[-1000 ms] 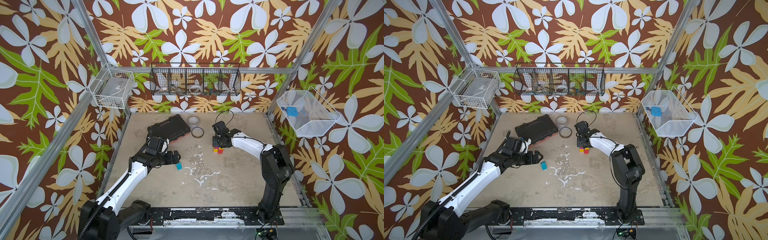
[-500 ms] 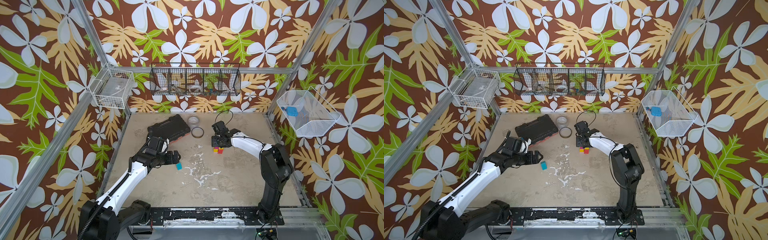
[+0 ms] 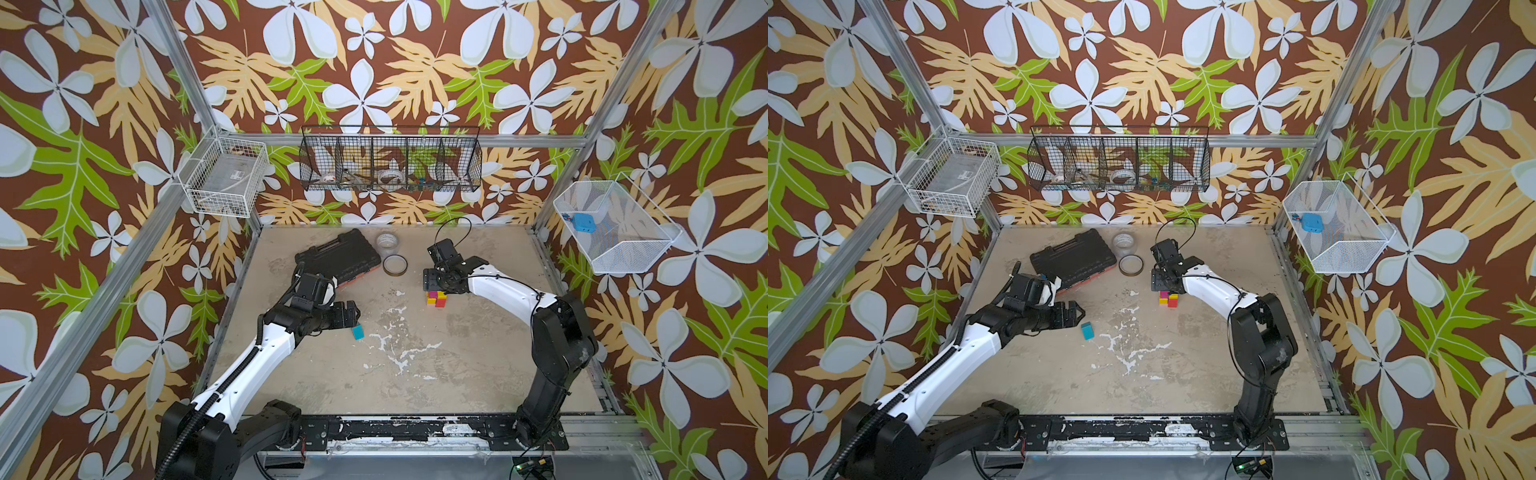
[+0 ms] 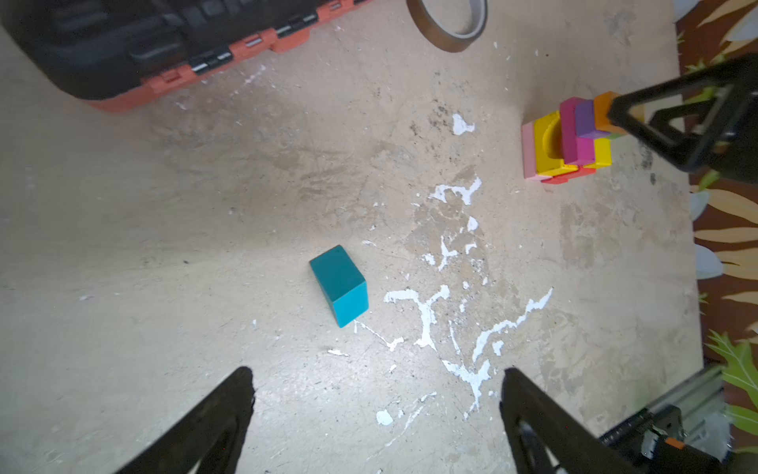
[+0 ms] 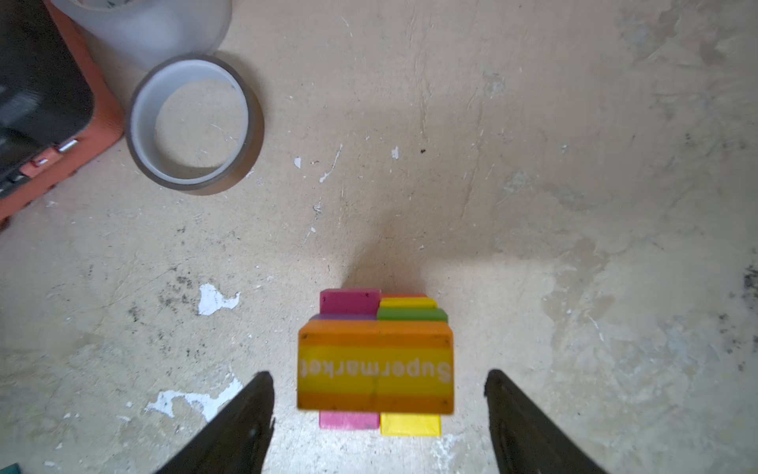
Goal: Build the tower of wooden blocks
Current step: 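Open the right gripper and draw it back from the tower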
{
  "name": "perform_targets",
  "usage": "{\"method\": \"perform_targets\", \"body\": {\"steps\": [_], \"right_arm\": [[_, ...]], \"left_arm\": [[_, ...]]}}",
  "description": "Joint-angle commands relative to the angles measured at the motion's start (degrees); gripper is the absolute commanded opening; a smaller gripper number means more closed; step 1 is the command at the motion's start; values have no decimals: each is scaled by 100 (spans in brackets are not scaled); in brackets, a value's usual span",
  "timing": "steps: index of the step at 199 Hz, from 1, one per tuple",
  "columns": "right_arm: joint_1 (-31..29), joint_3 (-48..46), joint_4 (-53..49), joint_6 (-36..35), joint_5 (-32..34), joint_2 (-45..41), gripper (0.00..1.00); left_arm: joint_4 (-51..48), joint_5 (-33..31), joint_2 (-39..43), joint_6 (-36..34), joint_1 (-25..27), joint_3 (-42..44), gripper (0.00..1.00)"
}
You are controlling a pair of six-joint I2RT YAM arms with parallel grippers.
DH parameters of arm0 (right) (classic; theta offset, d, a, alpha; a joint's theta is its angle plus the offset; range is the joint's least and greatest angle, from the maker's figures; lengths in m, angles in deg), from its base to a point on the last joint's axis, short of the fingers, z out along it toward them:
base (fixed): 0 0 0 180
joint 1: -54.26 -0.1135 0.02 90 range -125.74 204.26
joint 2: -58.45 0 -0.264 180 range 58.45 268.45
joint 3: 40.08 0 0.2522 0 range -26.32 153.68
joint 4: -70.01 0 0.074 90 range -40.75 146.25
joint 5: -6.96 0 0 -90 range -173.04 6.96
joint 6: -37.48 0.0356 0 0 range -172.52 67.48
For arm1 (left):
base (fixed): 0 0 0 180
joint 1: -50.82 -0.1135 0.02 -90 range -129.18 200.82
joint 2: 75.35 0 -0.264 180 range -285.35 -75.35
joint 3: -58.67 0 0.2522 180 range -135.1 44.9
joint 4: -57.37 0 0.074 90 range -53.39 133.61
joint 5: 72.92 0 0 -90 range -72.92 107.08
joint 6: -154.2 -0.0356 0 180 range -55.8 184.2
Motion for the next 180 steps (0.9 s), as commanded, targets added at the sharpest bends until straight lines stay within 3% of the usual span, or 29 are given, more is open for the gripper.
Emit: {"method": "perform_targets", "body": {"steps": [1,15,39,65,103,140,149,161,169,180], "right_arm": [[-6,-179,-99,-84,219,-522,83],[-9,-549,21,-68,296,-1148,87],[-9,-1430,331,-49,578,-2366,94],[35,-2624,633,187,1291,-3692,99],[665,-4460,1616,721,1988,-5036,97],[1085,-5671,2390,1085,2543,-6198,99],[1120,-5831,2452,1109,2651,-6359,99],[1132,-5997,2543,1099,2814,-6465,100],[1139,-6082,2663,1047,2884,-6486,100],[1148,-6192,2844,985,2946,-6445,100]], "left_arm": [[-9,-909,167,204,4,-216,92],[-17,-1189,345,673,7,-202,91],[155,-1053,564,1095,68,109,90],[318,-1857,553,1660,705,463,89],[595,-2103,156,2270,1340,605,86],[-243,-2926,-176,3079,1639,77,89],[50,-2856,-65,2991,1639,199,89],[725,-2729,182,2531,1639,514,77],[897,-2815,302,2432,1630,646,92],[816,-3026,384,2502,1630,736,93]]}}
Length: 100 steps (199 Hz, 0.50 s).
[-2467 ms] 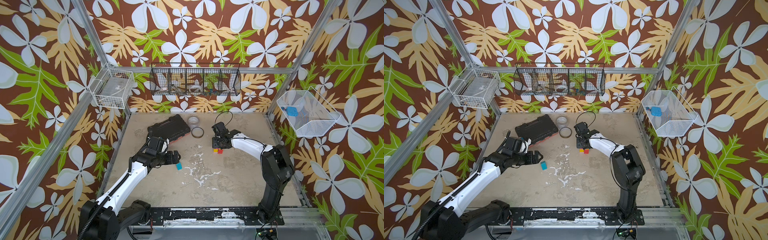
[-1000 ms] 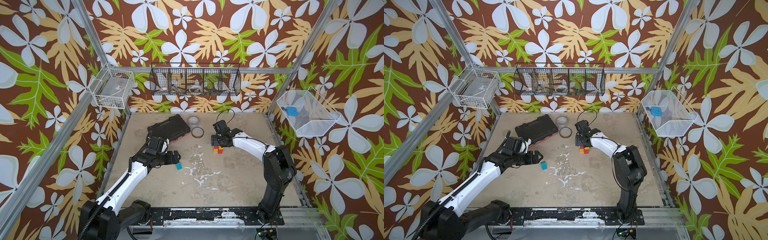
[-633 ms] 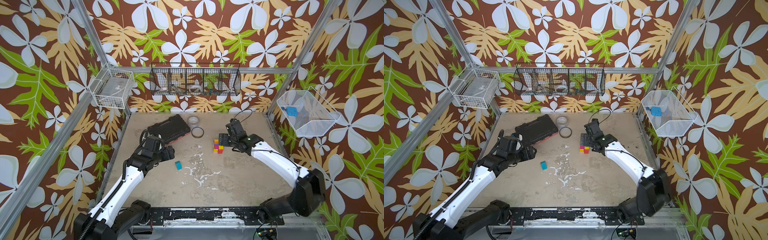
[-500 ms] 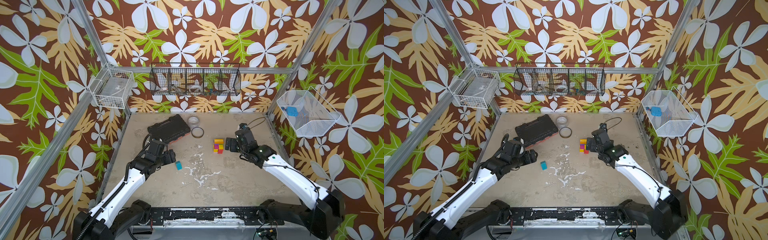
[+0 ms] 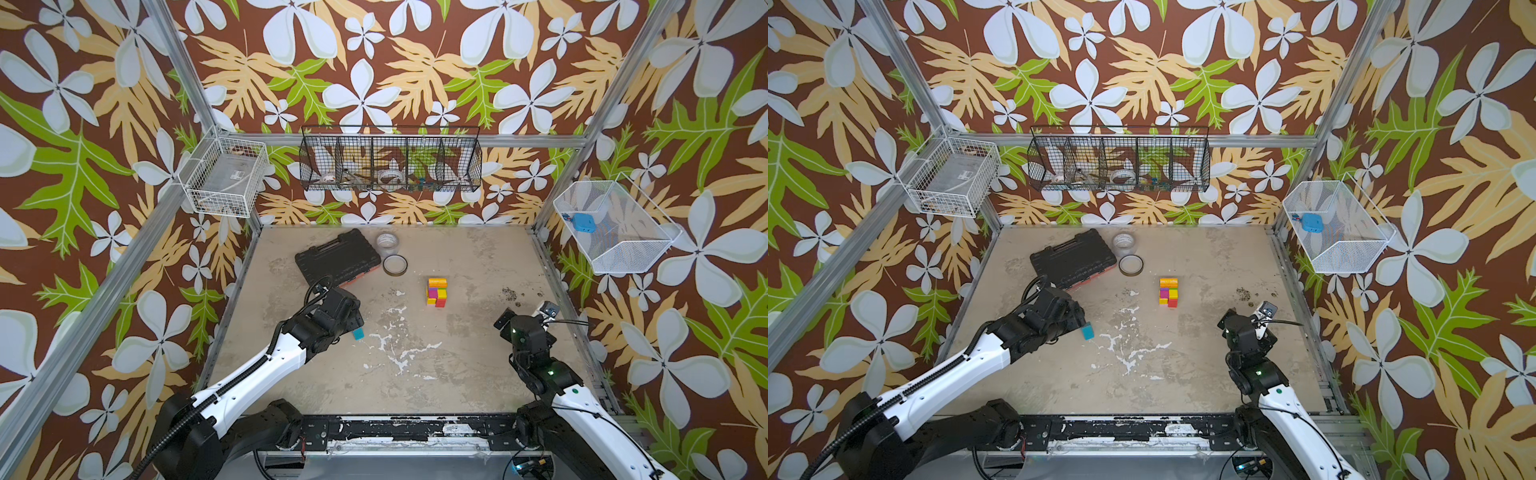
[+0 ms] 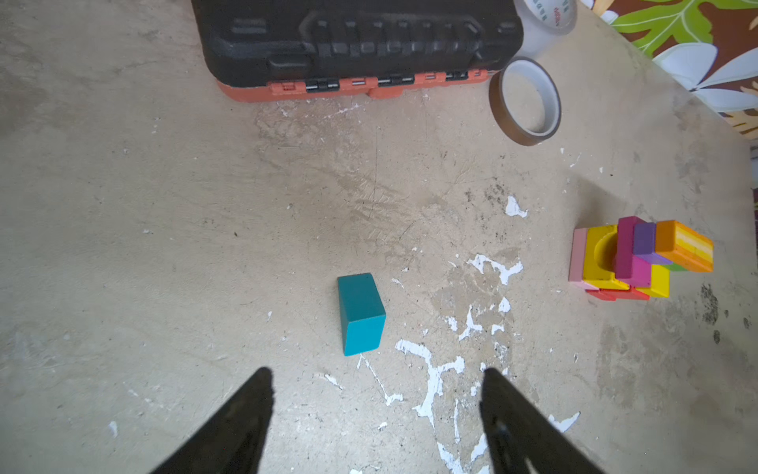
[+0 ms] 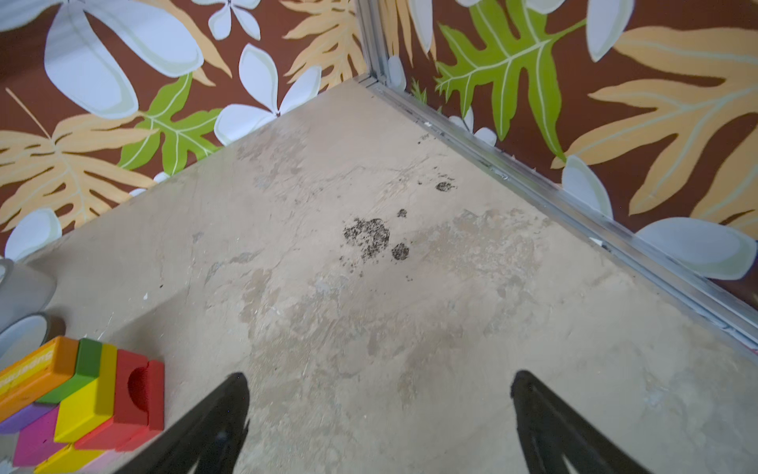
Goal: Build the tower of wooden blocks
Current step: 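Open the right gripper and draw it back from the tower, then lower the left gripper onto the teal trapezoid block and close it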
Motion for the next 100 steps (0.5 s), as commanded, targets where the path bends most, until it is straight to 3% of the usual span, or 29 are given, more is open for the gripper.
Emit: {"method": "perform_targets", "body": {"steps": [1,16,51,83,100], "right_arm": [[29,-192,656,1,438,11,100],[33,-361,964,-41,444,191,100],[43,-275,1233,-6,409,797,100],[42,-176,1259,58,410,1084,100],[42,-161,1254,59,379,1137,100]], "left_arm": [[342,-373,180,-102,6,190,93],[389,-43,169,-457,6,259,100],[-414,-532,-296,-53,15,-50,100],[-475,-294,-1435,-138,108,-281,83],[-395,-280,-1888,-46,309,-340,80]]}}
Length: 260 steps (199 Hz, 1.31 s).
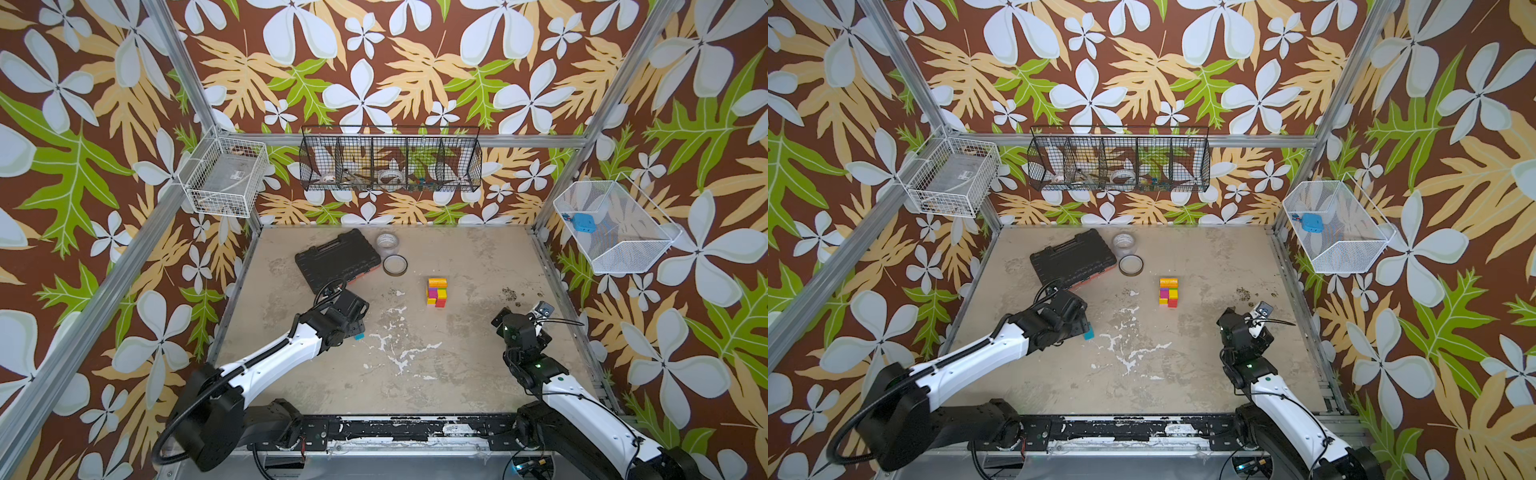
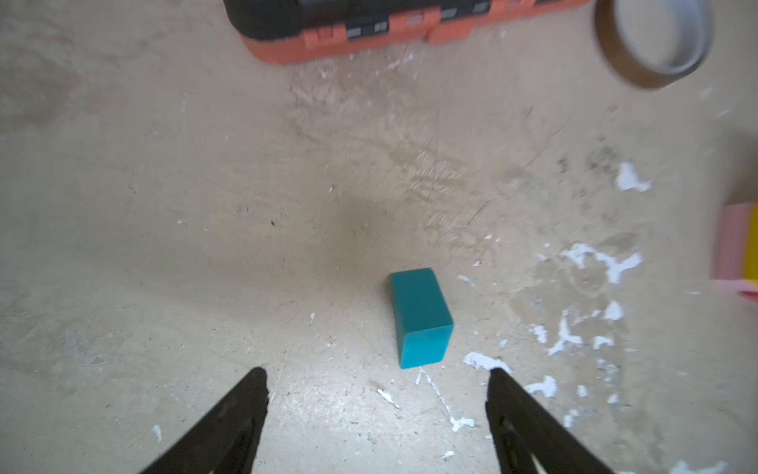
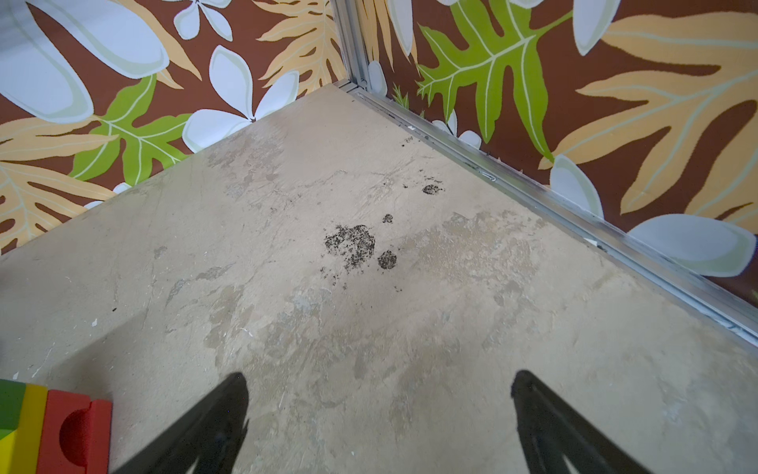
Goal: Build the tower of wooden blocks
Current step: 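Lower the left gripper onto the teal trapezoid block and close it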
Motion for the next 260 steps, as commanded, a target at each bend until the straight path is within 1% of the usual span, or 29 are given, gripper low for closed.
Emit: {"method": "perform_targets", "body": {"steps": [1,22,65,97,129,161,195,231,244,260], "right_arm": [[3,44,128,60,86,55,100],[7,22,135,96,112,33,100],[3,10,163,113,112,35,100],[-1,96,152,112,81,221,100],[1,209,115,130,77,433,100],[3,267,80,143,95,550,100],[4,292,88,148,81,599,100],[4,308,88,134,59,637,100],[1,316,96,138,77,649,100],[3,333,88,128,55,688,100]], "left_arm": [[-118,21,-473,98,196,-107,80],[-126,-172,-844,215,360,-256,79],[-247,-343,-1355,376,374,-454,78],[-170,-257,-1660,355,383,-586,76],[-70,-49,-1979,310,392,-766,70],[-125,-191,-2230,422,392,-930,67],[-278,-420,-2517,599,386,-1184,60],[-308,-443,-2699,754,396,-1328,51],[-317,-467,-2743,768,392,-1366,46],[-242,-345,-2780,705,391,-1362,39]]}}
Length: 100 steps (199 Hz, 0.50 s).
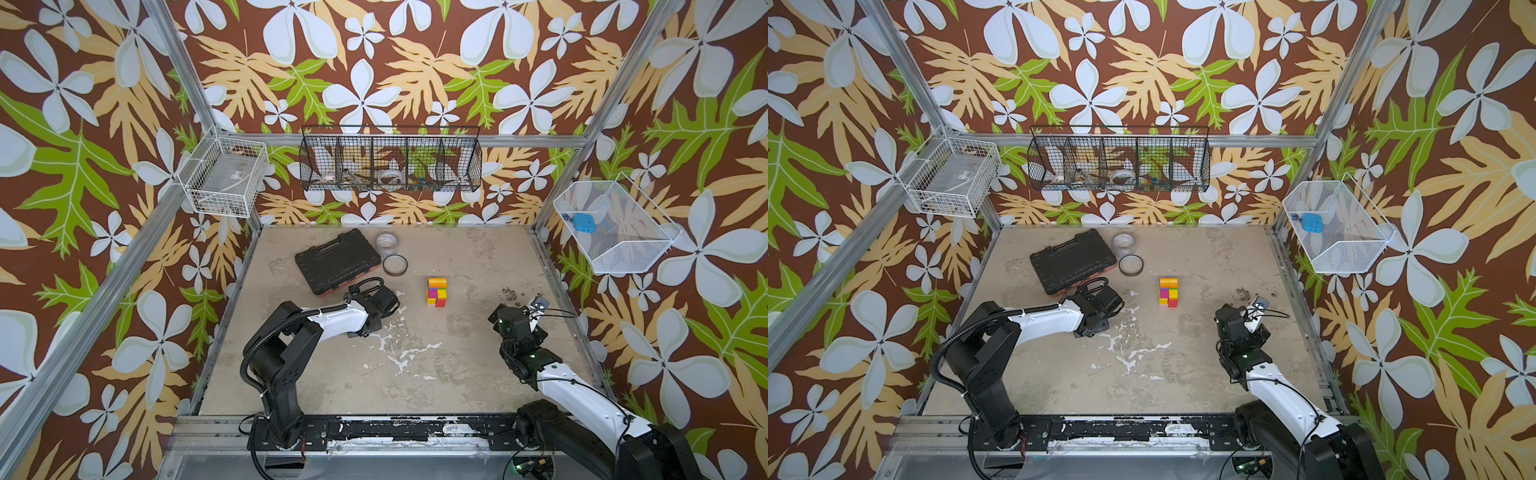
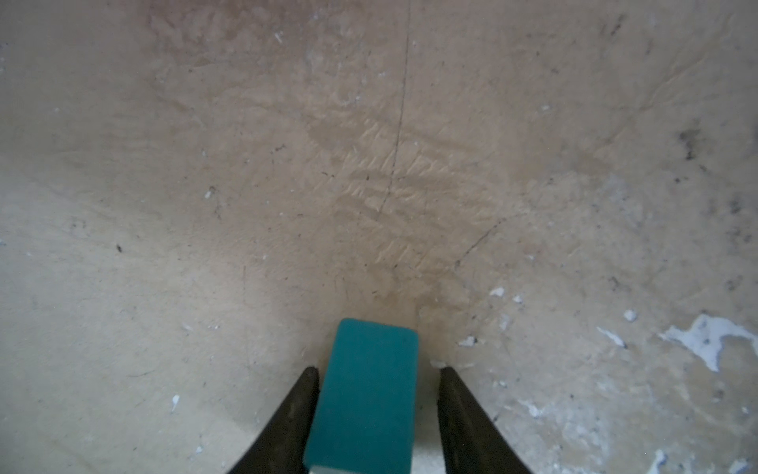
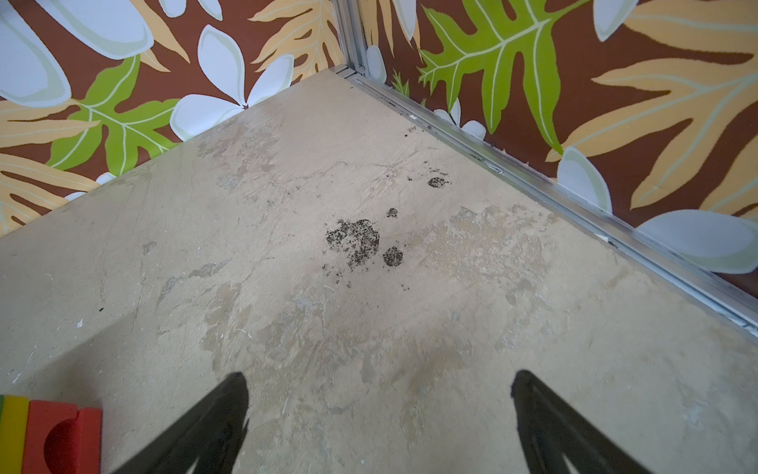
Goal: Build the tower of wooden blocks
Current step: 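Lower the left gripper onto the teal trapezoid block and close it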
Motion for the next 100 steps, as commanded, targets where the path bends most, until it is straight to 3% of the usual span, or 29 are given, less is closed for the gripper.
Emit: {"method": "perform_targets", "body": {"steps": [1,56,100], "right_arm": [[1,48,9,0,55,39,100],[1,101,-2,16,66,131,100],[2,119,-21,19,70,164,100]], "left_arm": [[-338,188,-112,36,-2,35,39],[-269,239,-95,-111,-2,64,26],[-35,442,113,-416,-5,75,3]]}}
